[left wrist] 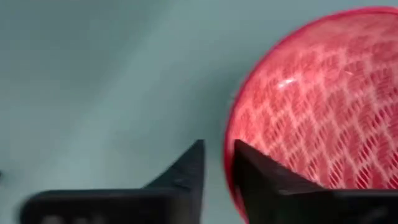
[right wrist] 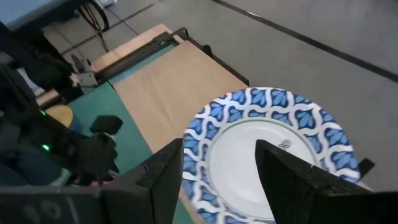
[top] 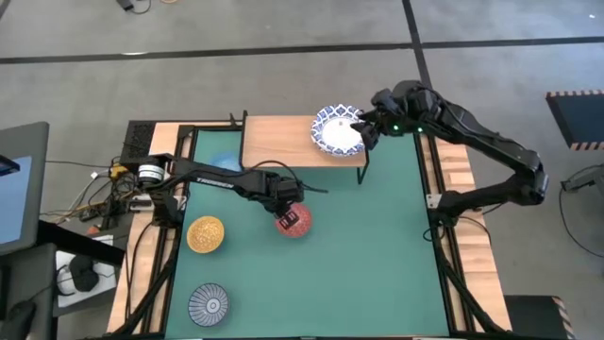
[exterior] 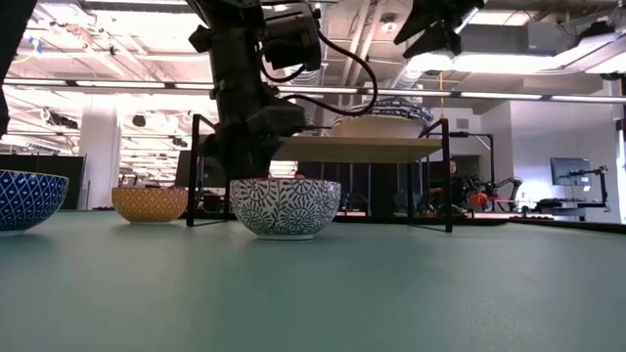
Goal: Place and stack bowls onto a shelf
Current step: Put the red patterned bowl on the shelf
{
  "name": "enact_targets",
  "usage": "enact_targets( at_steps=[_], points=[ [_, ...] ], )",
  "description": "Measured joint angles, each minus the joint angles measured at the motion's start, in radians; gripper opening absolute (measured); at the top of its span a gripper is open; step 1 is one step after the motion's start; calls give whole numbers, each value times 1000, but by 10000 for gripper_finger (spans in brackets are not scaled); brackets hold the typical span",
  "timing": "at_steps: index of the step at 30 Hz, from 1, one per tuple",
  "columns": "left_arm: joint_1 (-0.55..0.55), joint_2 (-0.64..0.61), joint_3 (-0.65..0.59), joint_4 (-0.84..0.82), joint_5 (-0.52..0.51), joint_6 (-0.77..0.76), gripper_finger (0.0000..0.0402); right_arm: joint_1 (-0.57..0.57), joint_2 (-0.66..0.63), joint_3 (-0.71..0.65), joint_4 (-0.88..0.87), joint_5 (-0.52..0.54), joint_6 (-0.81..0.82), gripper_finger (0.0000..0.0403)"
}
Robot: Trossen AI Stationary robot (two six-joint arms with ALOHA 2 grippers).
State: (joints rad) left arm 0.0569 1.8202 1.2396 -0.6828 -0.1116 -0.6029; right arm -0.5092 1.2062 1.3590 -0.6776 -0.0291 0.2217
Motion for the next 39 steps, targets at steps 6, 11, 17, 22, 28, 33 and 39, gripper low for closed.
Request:
enact_targets(
  at_steps=[6,11,17,22,28,33,39],
  points=[
    [0,0,5,-9,51,43,8,75,-11,0,2,53,88,225],
    [-13,-18,95,-123,40,74,3,144,-12,1,-48,95,120,225],
    [-26,-112,273,-289,-121,128,2,233,-11,1,-159,177,184,225],
    [-1,-175,415,-387,-302,146,1,293,-11,1,-117,212,201,225],
    [5,-184,486,-340,-468,159,1,366,69,2,56,195,124,225],
    [21,-184,508,-335,-560,173,0,396,139,2,203,217,50,225],
    [54,-184,541,-381,-595,224,0,371,207,1,275,315,30,225]
  ],
)
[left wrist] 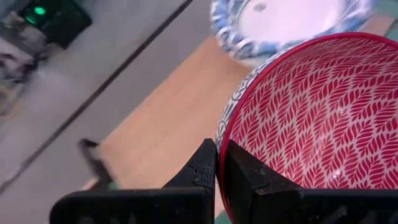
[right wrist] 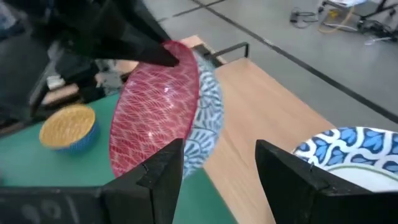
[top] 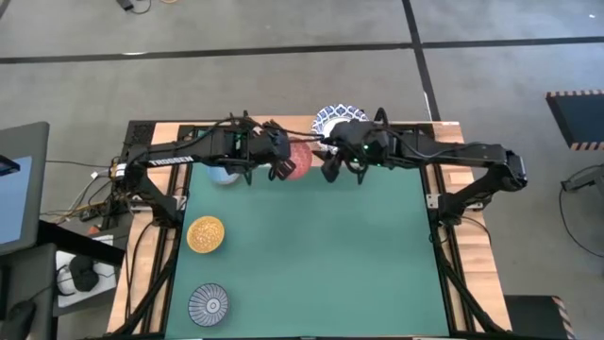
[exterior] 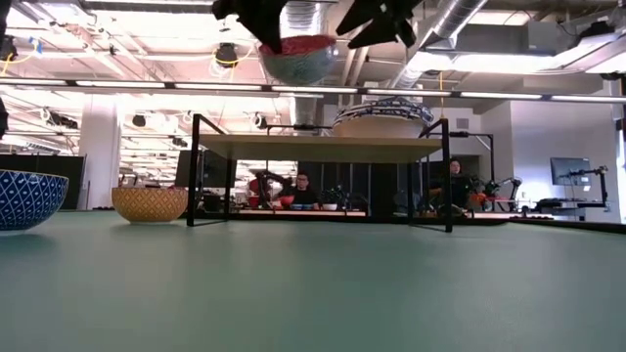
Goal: Place and stack bowls onto a shelf
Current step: Put the red patterned bowl on the shelf
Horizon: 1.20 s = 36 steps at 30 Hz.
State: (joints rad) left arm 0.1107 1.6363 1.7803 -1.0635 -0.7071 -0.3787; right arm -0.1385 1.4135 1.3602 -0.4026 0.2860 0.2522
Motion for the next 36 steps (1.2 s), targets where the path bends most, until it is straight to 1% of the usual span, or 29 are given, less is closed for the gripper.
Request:
enact_targets(
  at_steps=[4,6,14,18,20,23,27,33,36],
  points=[
    [98,0,6,-79,-12,39,0,-14,-7,0,11,9,35,225],
    [157,0,6,-105,18,68,0,-14,-19,0,9,9,35,225],
    [404,1,6,-64,280,182,0,-11,-64,0,6,9,60,225],
    [494,1,-13,-31,404,203,0,-11,-77,0,-6,9,92,225],
    [520,2,-39,0,454,203,0,-11,-82,0,-9,9,97,225],
    [542,2,-84,32,494,204,0,-11,-87,0,-7,9,99,225],
    [543,2,-153,81,506,203,0,-12,-87,0,-8,8,99,225],
    [543,0,-201,109,520,200,1,-12,-87,0,-8,6,99,225],
    [543,-1,-208,108,519,199,11,-15,-87,0,-8,6,111,225]
  ],
)
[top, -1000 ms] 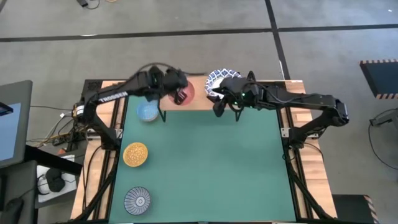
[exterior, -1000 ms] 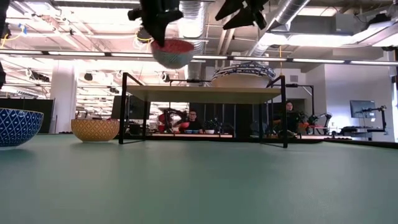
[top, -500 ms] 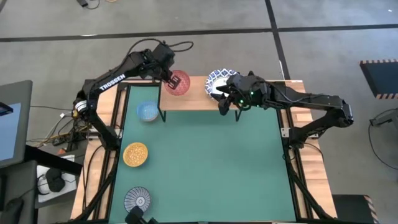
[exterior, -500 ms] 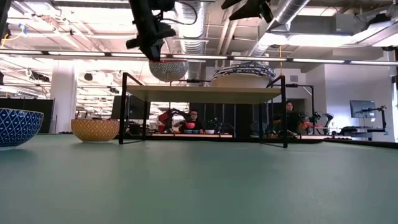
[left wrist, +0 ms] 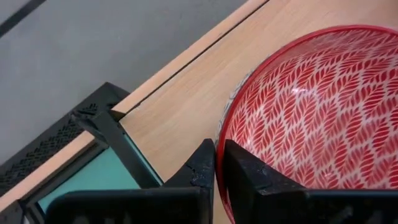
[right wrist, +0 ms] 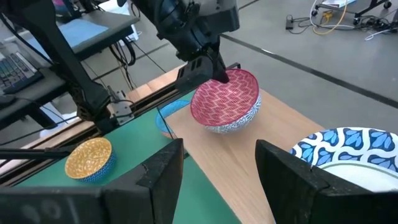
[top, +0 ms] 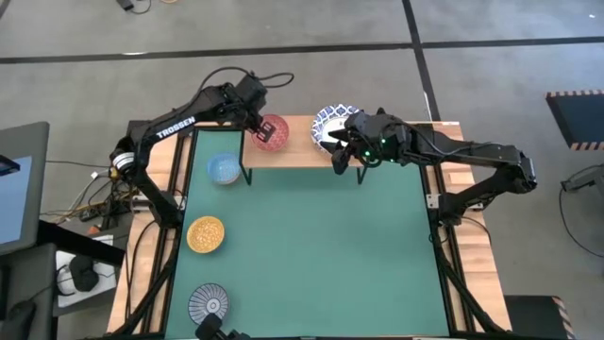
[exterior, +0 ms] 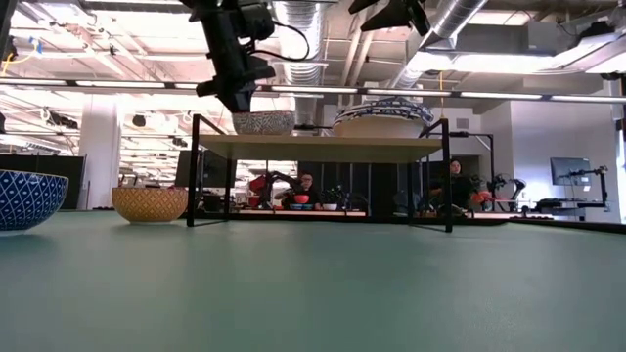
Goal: Place and stack bowls onto a shelf
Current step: Put the red patterned bowl on the shelf, then stack the blue patterned bowl on top of the red patterned bowl on the shelf
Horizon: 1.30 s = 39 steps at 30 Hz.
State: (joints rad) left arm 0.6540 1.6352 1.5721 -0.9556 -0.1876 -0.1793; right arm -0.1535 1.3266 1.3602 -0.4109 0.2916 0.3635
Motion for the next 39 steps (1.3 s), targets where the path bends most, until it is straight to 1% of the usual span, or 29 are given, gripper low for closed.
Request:
enact_targets(
  at_steps=[3,8,12,17,20,22,25,26,28,30,32,34,37,39],
  points=[
    [0,2,-4,-9,1,-16,35,0,0,0,-1,-1,3,225],
    [0,3,2,4,2,-41,87,0,0,0,-4,-1,6,225],
    [-7,-3,53,2,2,-42,119,0,1,0,-20,-1,29,225],
    [-28,-74,111,-5,-1,-7,134,0,24,-1,-34,-12,70,225],
    [-54,-148,99,-24,-27,-1,135,4,55,3,-8,-44,104,225],
    [-82,-207,60,-31,-44,-14,135,5,71,-2,-30,-76,116,225],
    [-155,-295,-11,-14,-50,-63,135,19,110,1,8,-118,141,225],
    [-190,-322,-38,-15,-50,-74,135,23,126,-1,0,-133,156,225],
    [-262,-372,-99,-10,-47,-92,135,39,162,2,37,-168,196,225],
    [-349,-414,-168,-15,-24,-94,134,63,203,-1,33,-196,223,225],
    [-438,-455,-244,-16,-14,-124,131,99,257,0,91,-217,240,225],
    [-531,-488,-317,-19,-11,-194,127,133,309,-1,120,-245,275,225],
    [-671,-532,-408,-22,-14,-280,119,189,391,0,240,-292,378,225],
    [-753,-558,-448,-33,-15,-293,114,222,454,27,308,-292,439,225]
  ],
)
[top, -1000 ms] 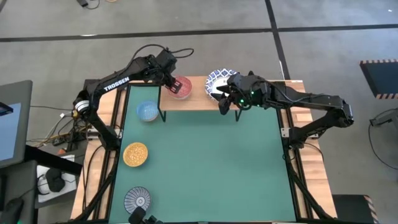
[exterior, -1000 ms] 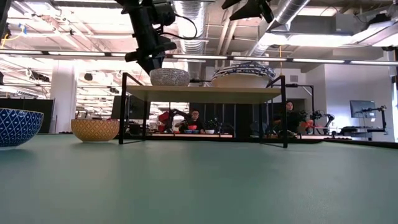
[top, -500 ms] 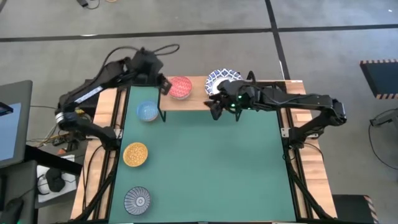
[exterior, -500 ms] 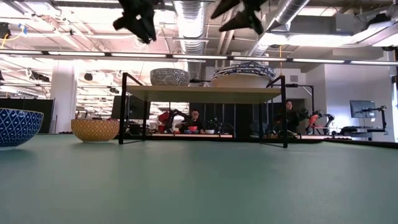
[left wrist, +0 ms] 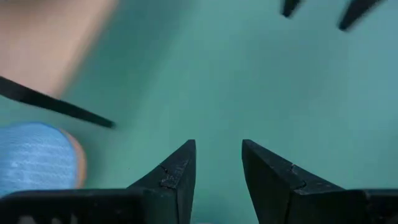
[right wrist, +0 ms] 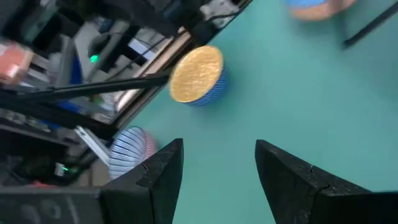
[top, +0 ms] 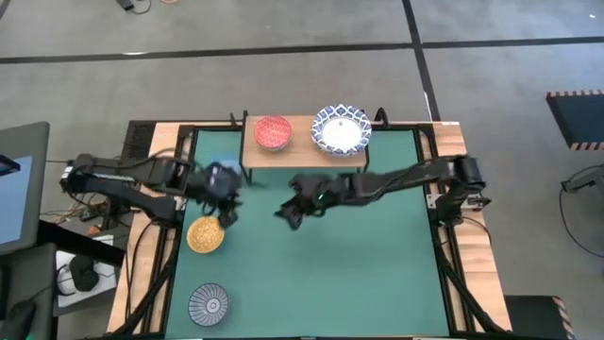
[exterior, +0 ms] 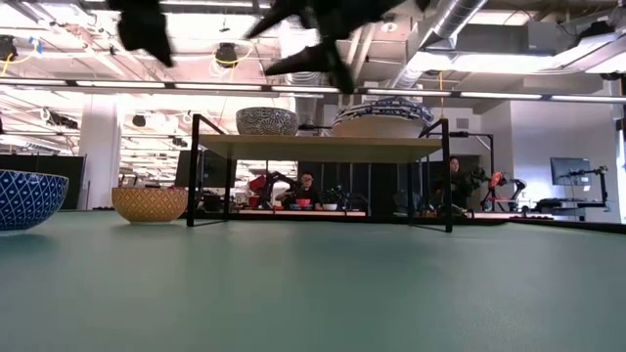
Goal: Place and stack bowls onto a shelf
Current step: Stack the blue patterned bowl on top of the red patterned bowl on the shelf
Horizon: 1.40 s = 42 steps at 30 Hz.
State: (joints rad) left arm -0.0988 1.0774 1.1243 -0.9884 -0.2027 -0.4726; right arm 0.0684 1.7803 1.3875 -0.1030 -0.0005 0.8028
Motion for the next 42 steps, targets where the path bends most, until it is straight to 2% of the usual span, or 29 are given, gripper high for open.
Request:
enact_targets(
  at_steps=[4,9,11,16,22,29,36,42],
  points=[
    [-139,-36,-32,-66,42,-5,105,65,138,109,33,38,92,225],
    [-309,-71,-69,-52,211,-33,99,138,316,302,30,46,106,225],
    [-383,-74,-89,-38,245,-50,98,161,379,377,31,30,106,225],
    [-528,-74,-132,-35,216,-118,98,197,511,541,12,27,115,225],
    [-635,-73,-205,27,207,-198,98,216,674,732,3,23,143,225],
    [-728,-69,-314,194,206,-290,98,217,846,953,-38,-42,142,225],
    [-758,-63,-397,275,209,-335,98,225,910,964,-25,-104,165,225],
    [-759,-58,-502,498,233,-331,98,249,909,965,-94,-57,132,225]
  ],
)
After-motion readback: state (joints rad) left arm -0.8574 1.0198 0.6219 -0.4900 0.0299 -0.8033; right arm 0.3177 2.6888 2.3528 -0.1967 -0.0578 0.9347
